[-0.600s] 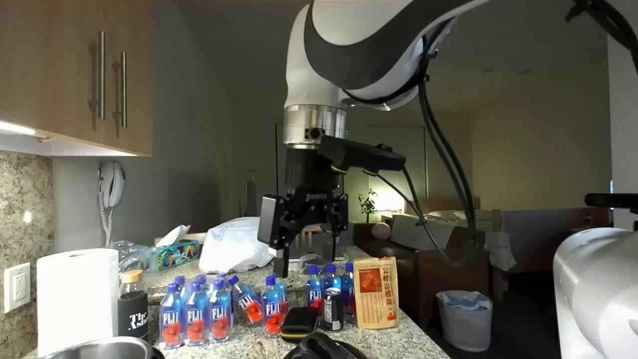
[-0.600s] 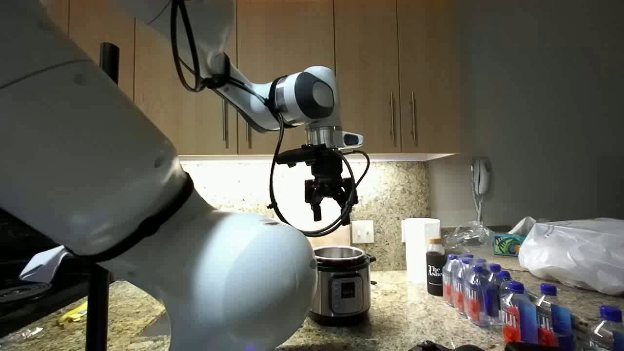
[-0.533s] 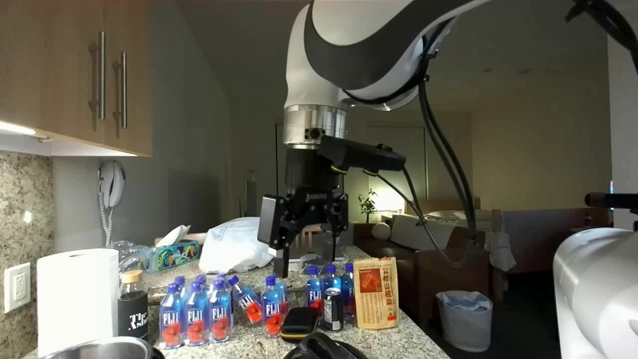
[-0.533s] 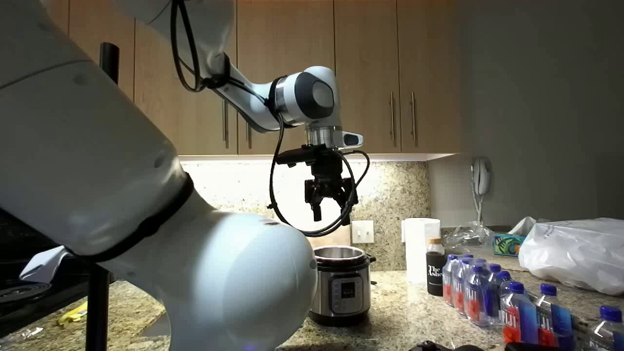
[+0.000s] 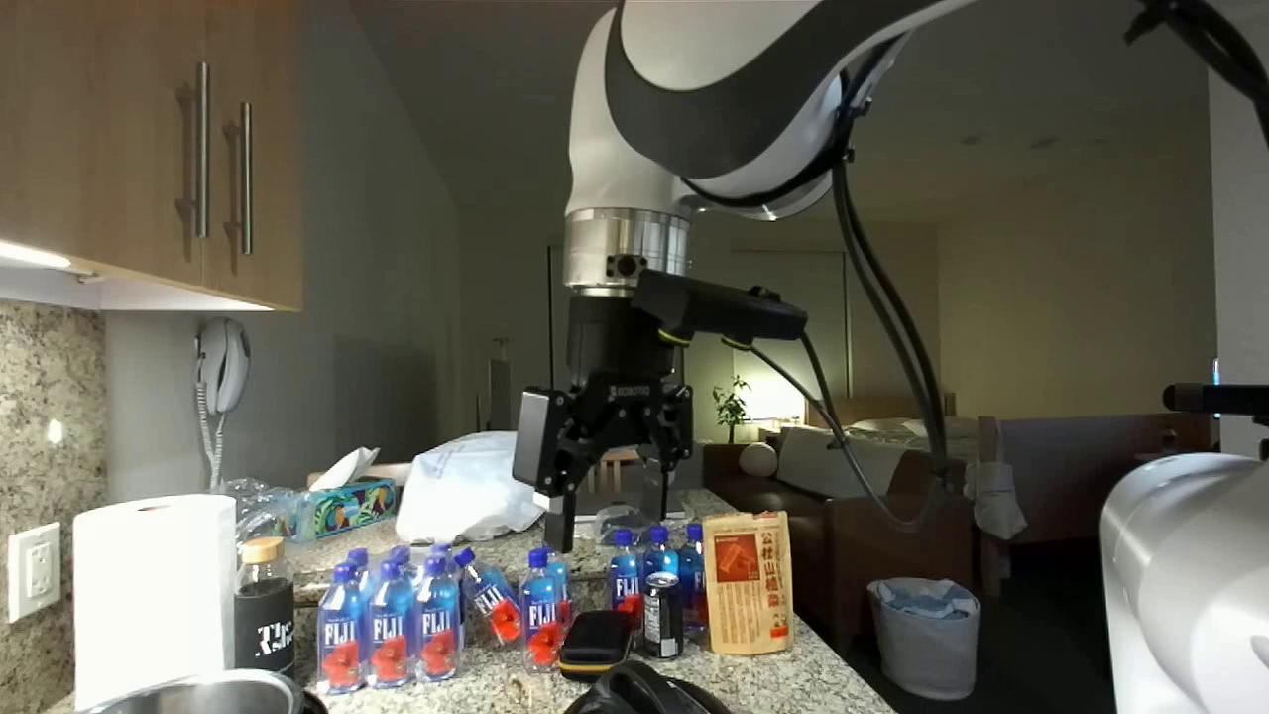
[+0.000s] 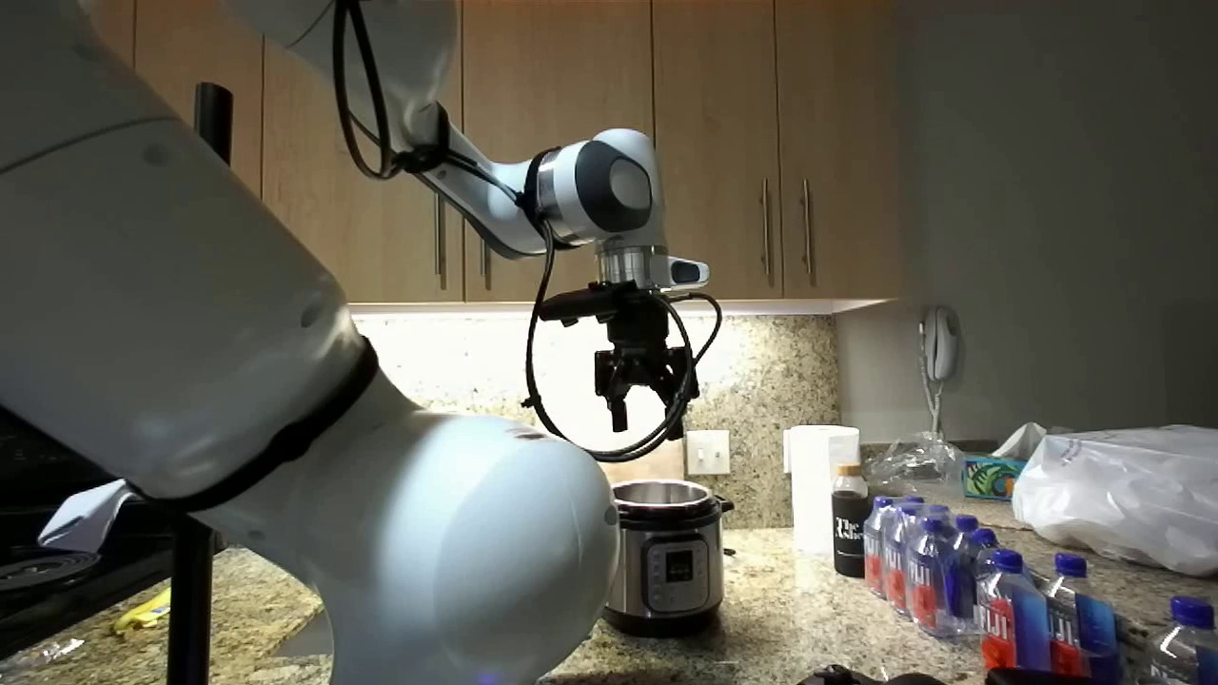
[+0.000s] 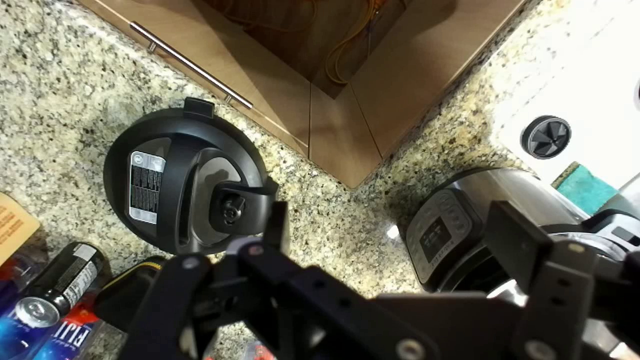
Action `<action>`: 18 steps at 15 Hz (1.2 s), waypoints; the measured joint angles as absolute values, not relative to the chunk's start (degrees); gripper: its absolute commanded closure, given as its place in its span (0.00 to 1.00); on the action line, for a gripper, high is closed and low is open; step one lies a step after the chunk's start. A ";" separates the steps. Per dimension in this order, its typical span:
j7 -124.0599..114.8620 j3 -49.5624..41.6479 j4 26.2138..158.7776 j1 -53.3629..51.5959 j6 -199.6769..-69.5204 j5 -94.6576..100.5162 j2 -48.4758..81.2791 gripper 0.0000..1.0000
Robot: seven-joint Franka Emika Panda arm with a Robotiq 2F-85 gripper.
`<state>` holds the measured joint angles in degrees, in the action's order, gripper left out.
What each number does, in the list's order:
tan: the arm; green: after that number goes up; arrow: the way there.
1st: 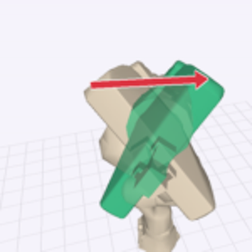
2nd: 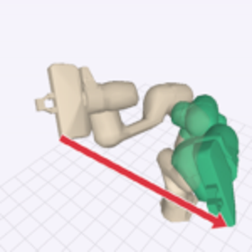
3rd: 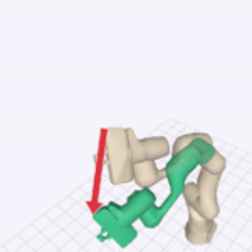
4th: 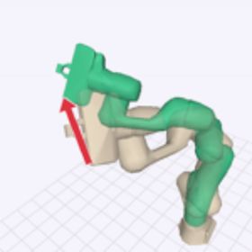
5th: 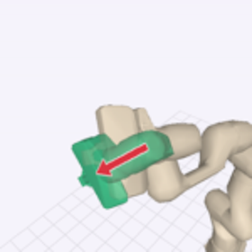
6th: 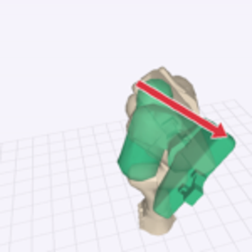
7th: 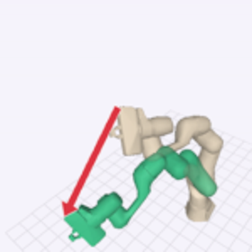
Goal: Put the black lid on the rice cooker.
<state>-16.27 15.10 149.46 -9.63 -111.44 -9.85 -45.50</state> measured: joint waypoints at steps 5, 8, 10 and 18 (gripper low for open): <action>-16.27 14.29 149.47 -8.60 -111.48 -9.46 -45.51 0.00; -16.16 11.45 149.93 -6.45 -111.84 -9.25 -45.56 0.00; -15.99 8.94 151.41 -4.49 -113.56 -8.91 -45.58 0.00; -14.65 -0.38 160.46 7.39 -130.45 -5.88 -40.62 0.00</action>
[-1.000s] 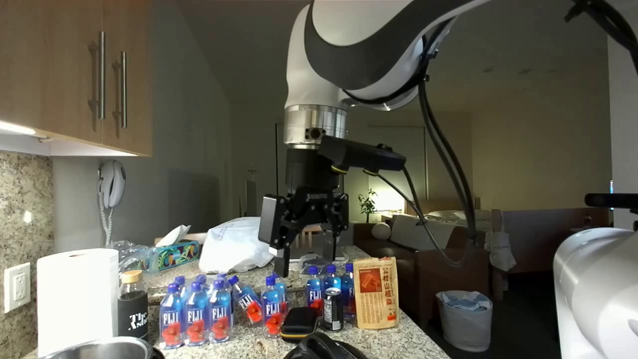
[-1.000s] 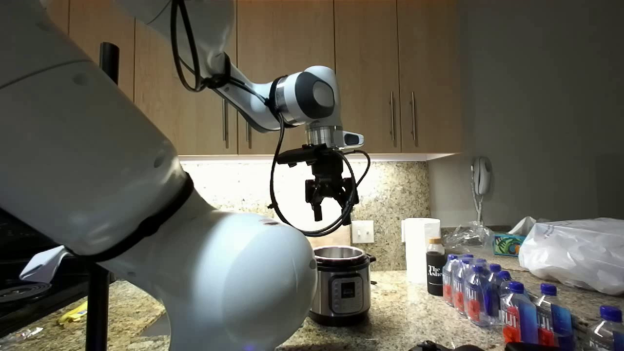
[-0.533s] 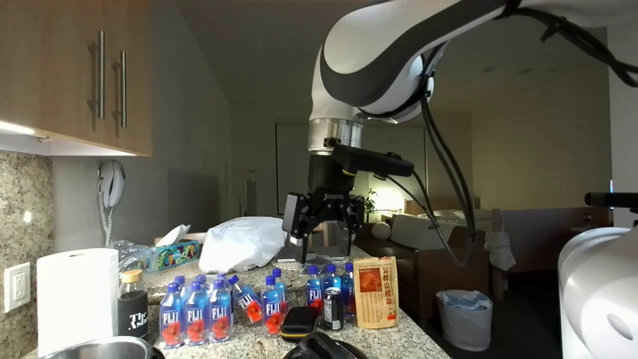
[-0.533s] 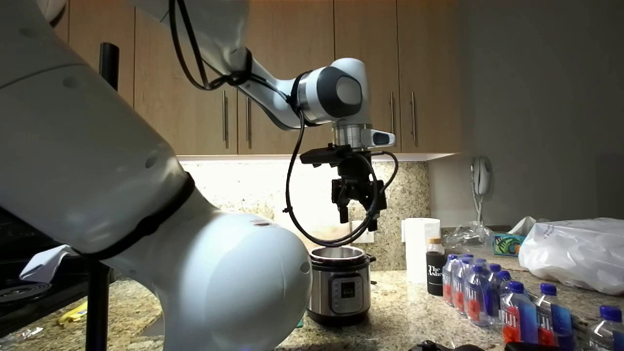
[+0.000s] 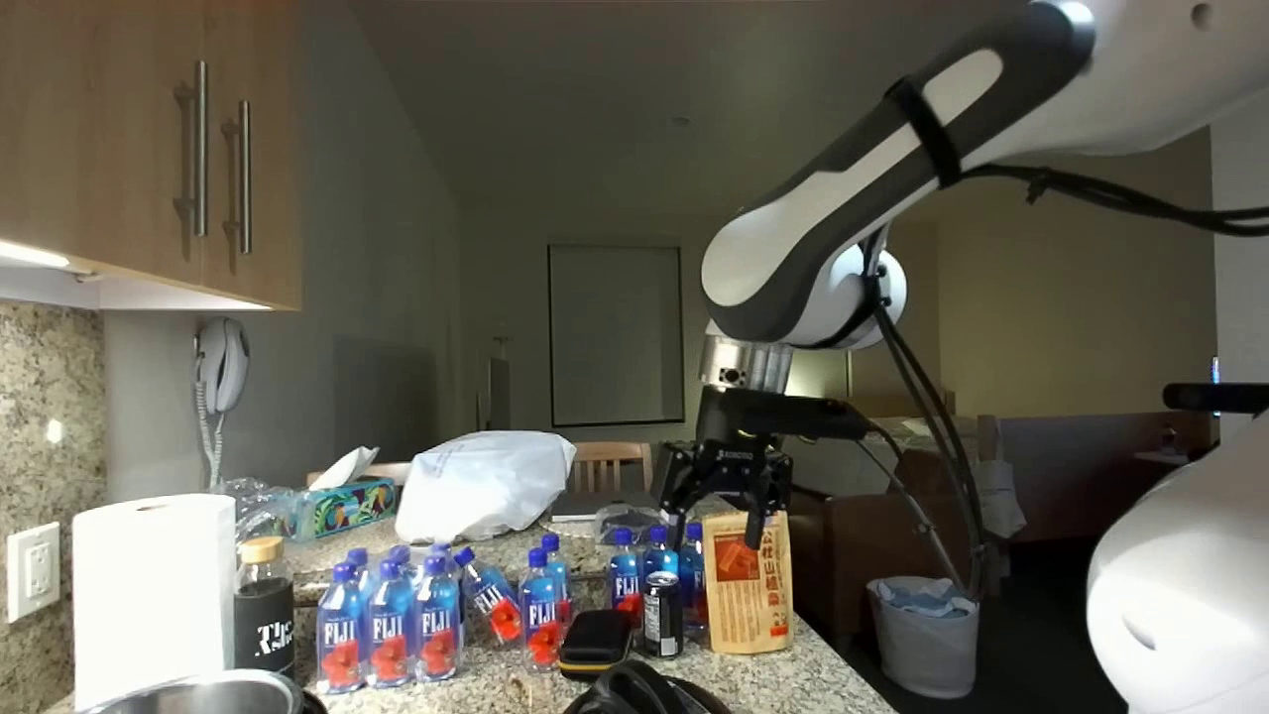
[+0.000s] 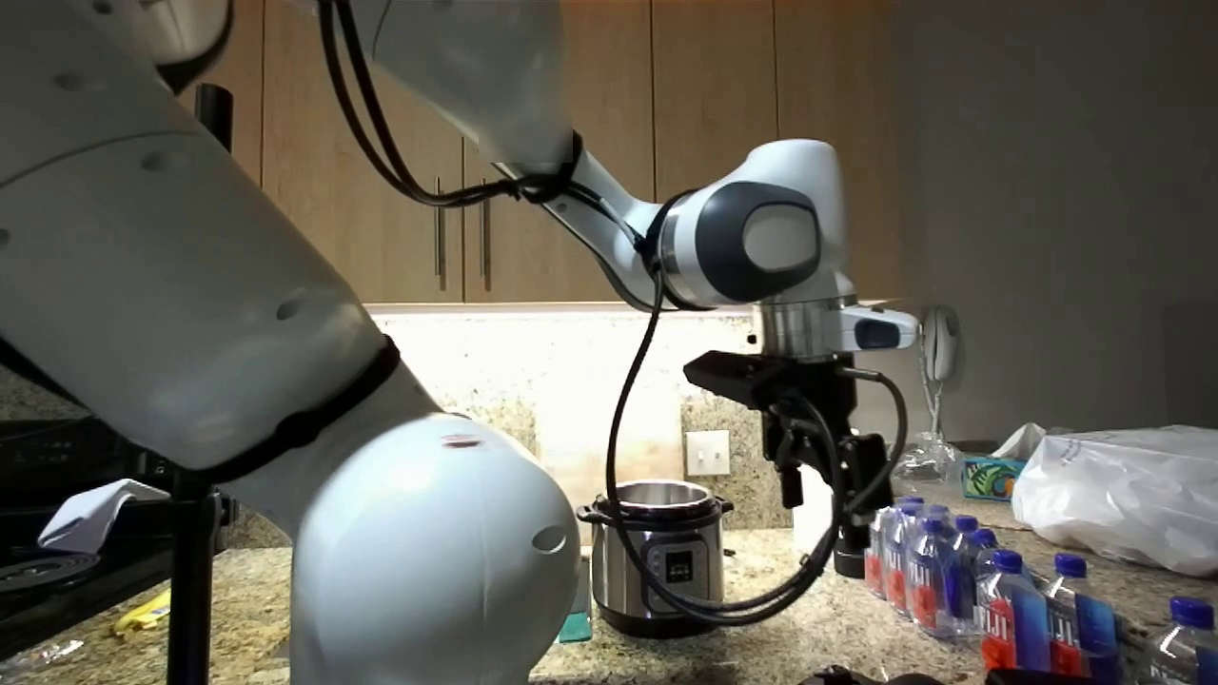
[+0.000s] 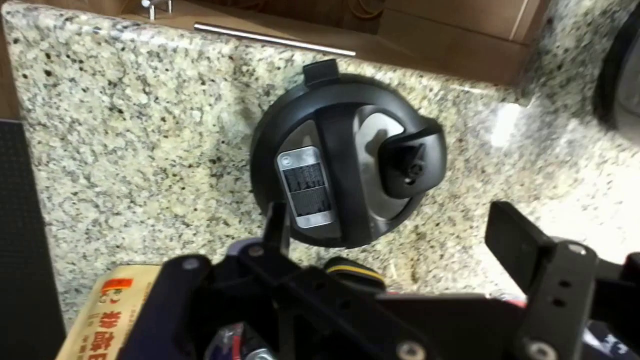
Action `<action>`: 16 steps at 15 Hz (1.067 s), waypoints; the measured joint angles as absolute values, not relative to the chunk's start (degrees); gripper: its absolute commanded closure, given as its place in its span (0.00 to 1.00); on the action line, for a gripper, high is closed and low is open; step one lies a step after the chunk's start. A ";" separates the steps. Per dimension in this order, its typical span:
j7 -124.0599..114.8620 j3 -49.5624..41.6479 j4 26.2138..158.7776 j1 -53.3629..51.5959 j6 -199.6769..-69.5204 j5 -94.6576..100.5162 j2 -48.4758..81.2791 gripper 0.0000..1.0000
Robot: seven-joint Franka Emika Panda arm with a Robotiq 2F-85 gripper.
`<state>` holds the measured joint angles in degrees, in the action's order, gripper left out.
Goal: Put the black lid on the rice cooker.
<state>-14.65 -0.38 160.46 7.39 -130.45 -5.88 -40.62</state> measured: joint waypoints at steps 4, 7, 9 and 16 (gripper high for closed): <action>-14.79 -1.32 160.01 11.64 -132.79 -5.40 -34.80 0.00; -14.96 -1.22 159.76 11.63 -132.82 -5.40 -34.44 0.00; -14.96 -1.33 159.63 11.58 -132.80 -5.40 -34.44 0.00; -13.59 -5.66 152.54 9.35 -132.79 -8.93 -24.63 0.00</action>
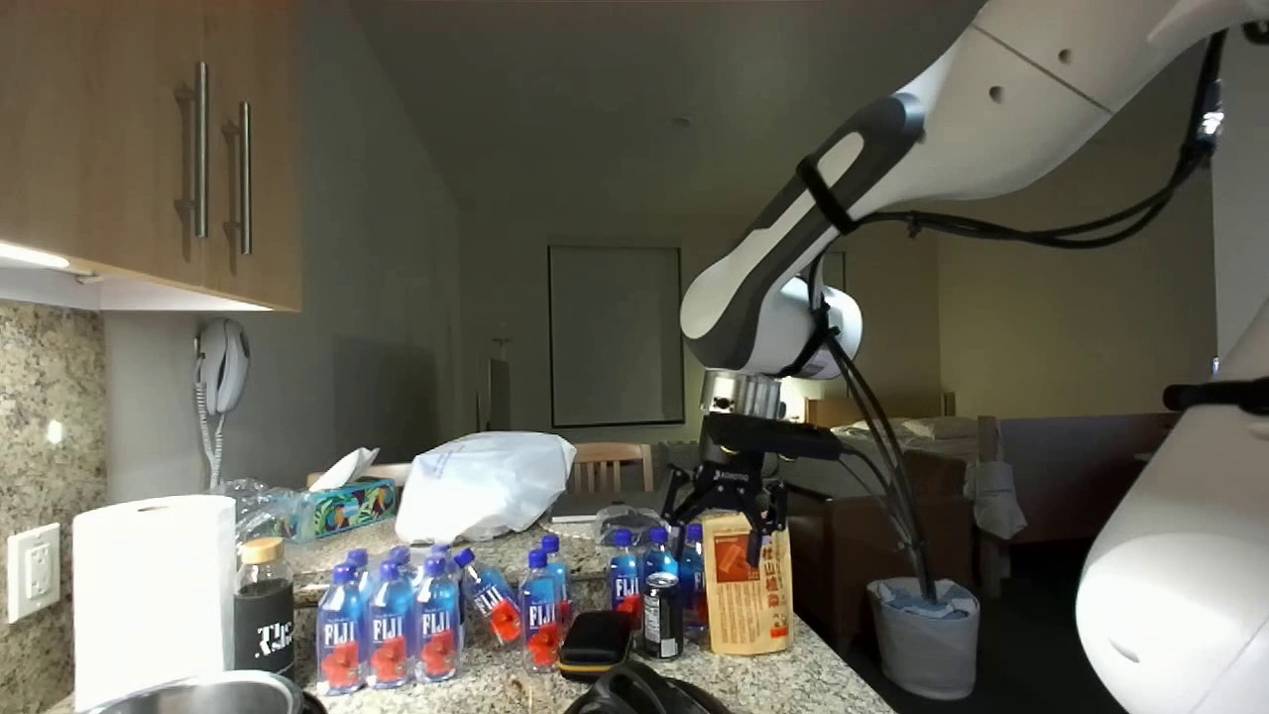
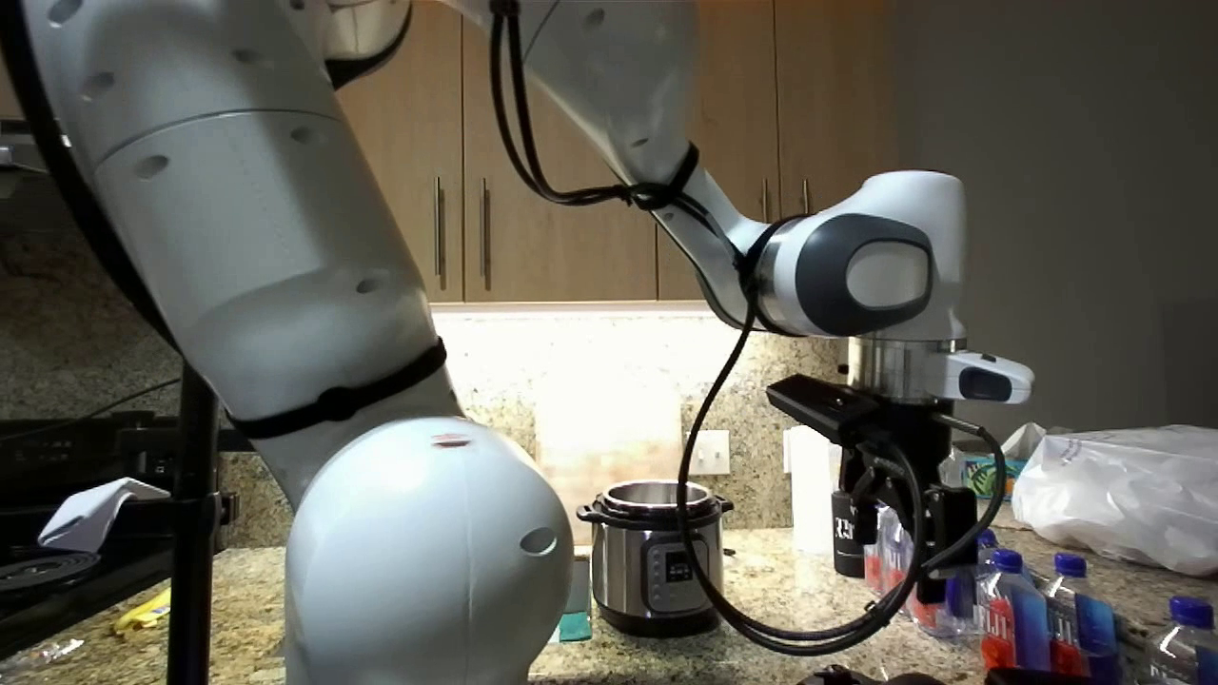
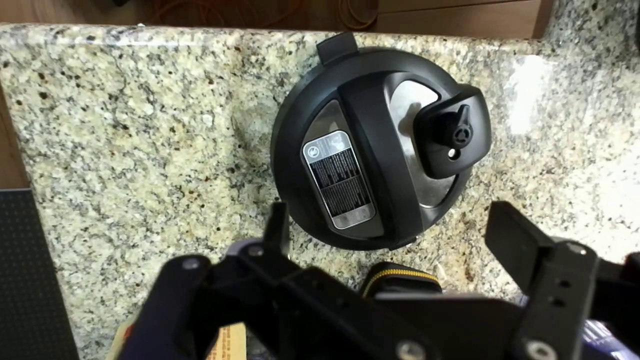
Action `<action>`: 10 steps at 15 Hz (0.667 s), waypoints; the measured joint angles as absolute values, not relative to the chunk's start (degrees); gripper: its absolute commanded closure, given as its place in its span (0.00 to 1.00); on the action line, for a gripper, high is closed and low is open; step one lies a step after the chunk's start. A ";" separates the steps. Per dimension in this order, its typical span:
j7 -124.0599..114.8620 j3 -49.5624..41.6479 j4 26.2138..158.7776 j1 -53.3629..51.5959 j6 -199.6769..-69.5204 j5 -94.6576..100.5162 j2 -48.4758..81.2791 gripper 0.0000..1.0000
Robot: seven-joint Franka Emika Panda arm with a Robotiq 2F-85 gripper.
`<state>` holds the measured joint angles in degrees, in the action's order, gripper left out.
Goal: Put the black lid on the rice cooker.
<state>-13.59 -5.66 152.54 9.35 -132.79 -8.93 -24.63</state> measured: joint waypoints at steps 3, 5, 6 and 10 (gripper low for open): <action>-11.89 -6.85 148.86 7.58 -132.74 -11.27 -17.26 0.00; -11.62 -7.16 146.70 7.23 -132.75 -11.51 -12.46 0.00; -11.54 -7.32 145.65 7.24 -132.75 -11.51 -10.12 0.00; -5.19 -8.15 141.83 7.24 -132.04 -15.73 -2.09 0.00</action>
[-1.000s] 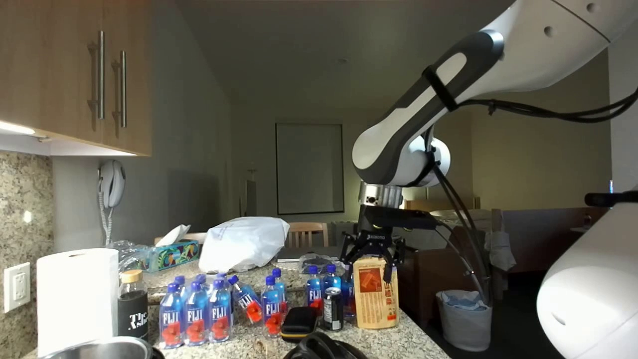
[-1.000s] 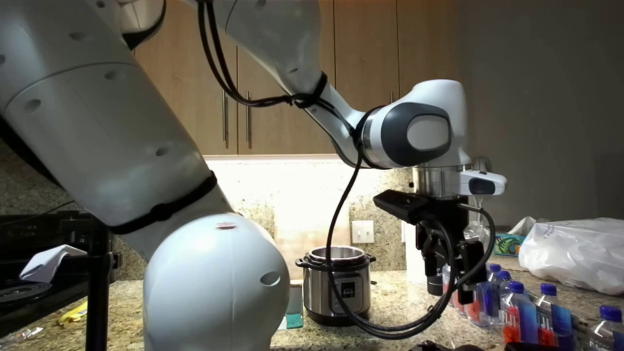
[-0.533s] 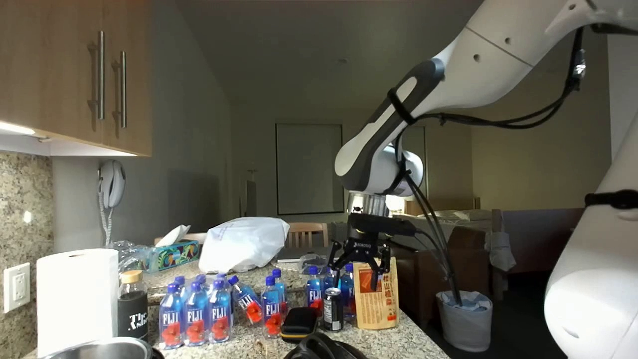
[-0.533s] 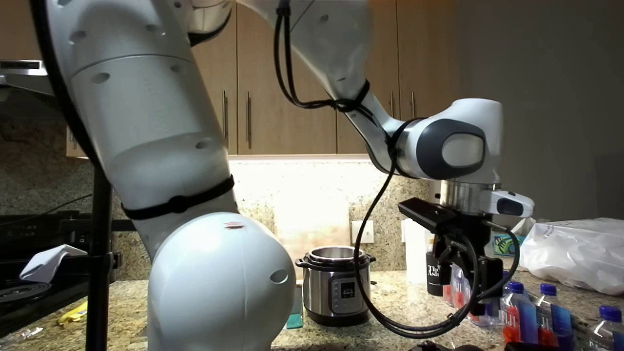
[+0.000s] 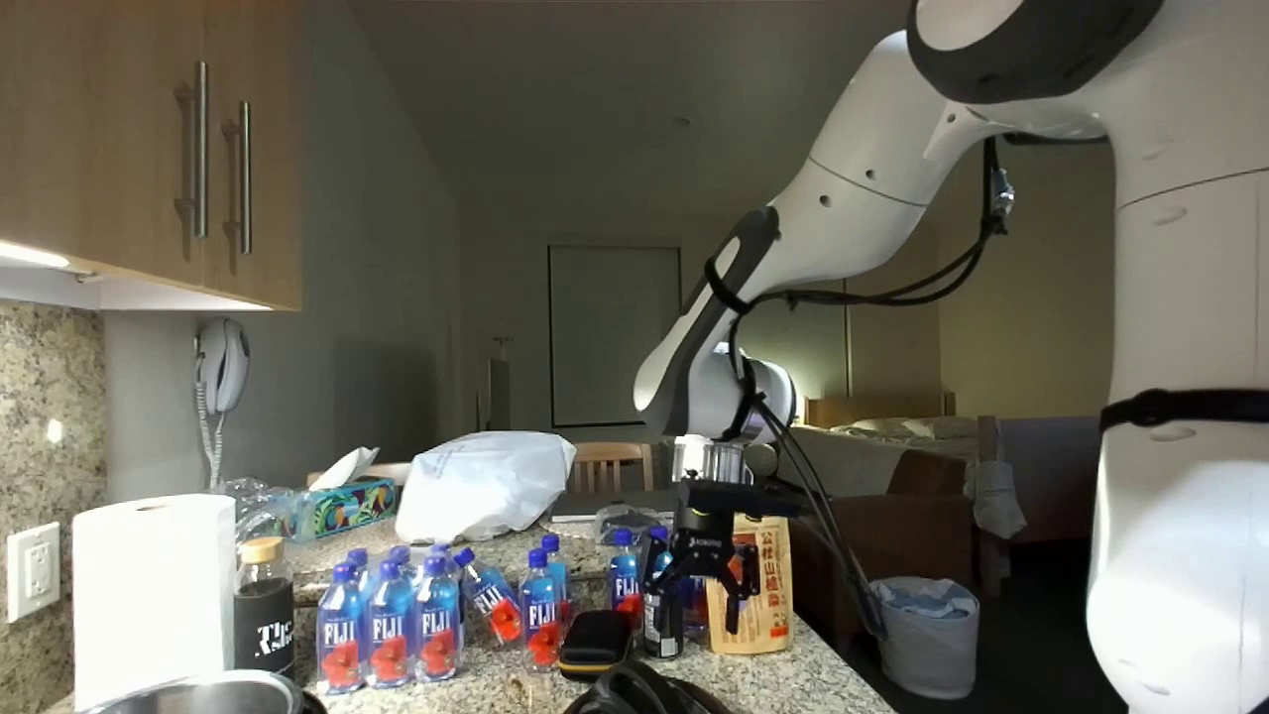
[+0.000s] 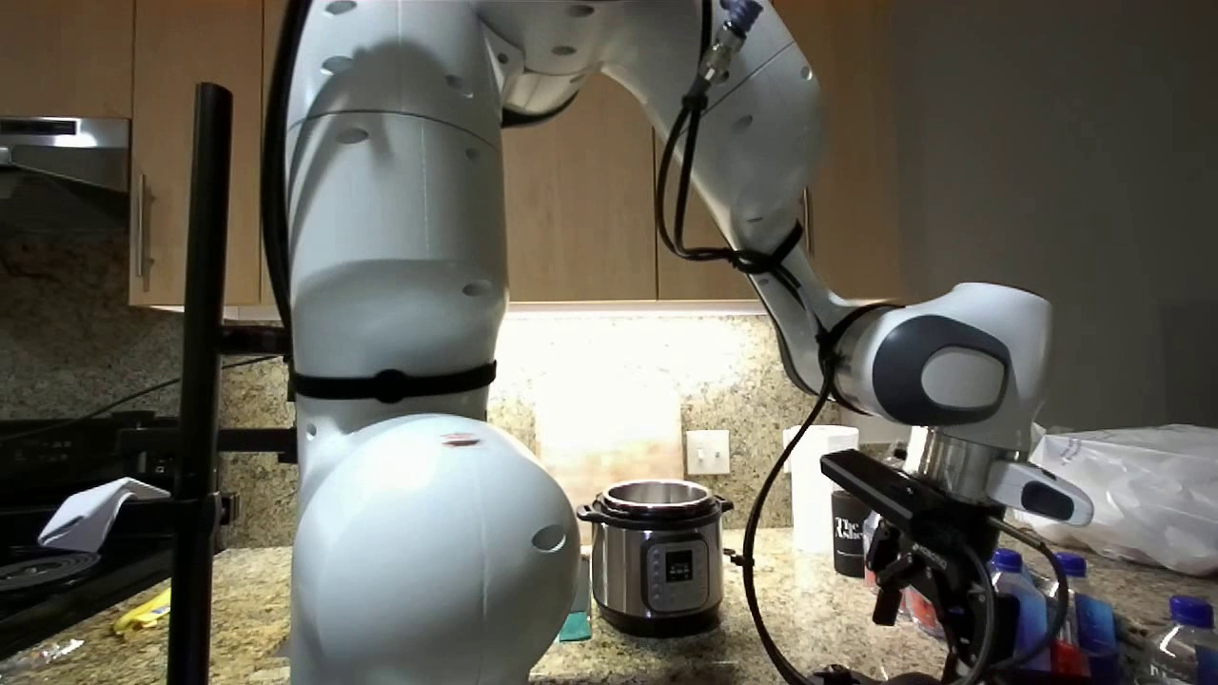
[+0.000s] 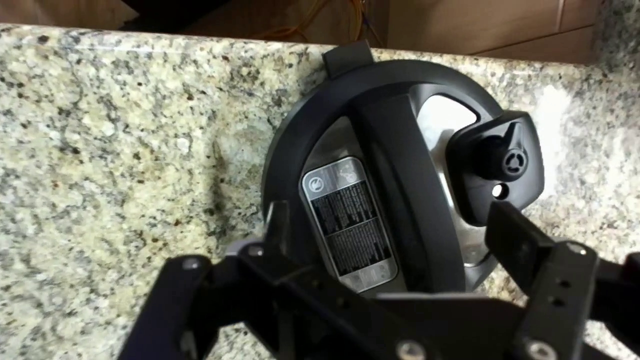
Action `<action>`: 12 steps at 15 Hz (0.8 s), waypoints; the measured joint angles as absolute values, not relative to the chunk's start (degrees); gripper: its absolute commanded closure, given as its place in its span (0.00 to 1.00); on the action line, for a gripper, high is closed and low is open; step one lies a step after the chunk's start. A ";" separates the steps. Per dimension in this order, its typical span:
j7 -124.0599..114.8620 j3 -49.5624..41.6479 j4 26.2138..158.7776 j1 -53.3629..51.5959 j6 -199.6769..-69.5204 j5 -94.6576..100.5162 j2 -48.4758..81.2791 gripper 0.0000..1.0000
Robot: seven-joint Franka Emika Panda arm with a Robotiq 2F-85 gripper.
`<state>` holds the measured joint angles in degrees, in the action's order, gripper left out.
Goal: Put the black lid on the rice cooker.
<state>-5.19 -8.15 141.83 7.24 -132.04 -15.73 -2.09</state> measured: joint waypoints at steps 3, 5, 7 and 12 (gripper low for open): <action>7.15 -8.36 139.03 7.38 -129.35 -24.33 2.42 0.00; 14.97 -8.45 136.98 8.10 -125.98 -28.52 4.78 0.00; 17.83 -8.72 135.25 9.20 -122.19 -29.05 6.12 0.00; 17.98 -9.07 134.36 9.89 -120.81 -28.99 6.22 0.00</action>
<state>17.98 -9.07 134.36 9.89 -120.81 -28.99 6.22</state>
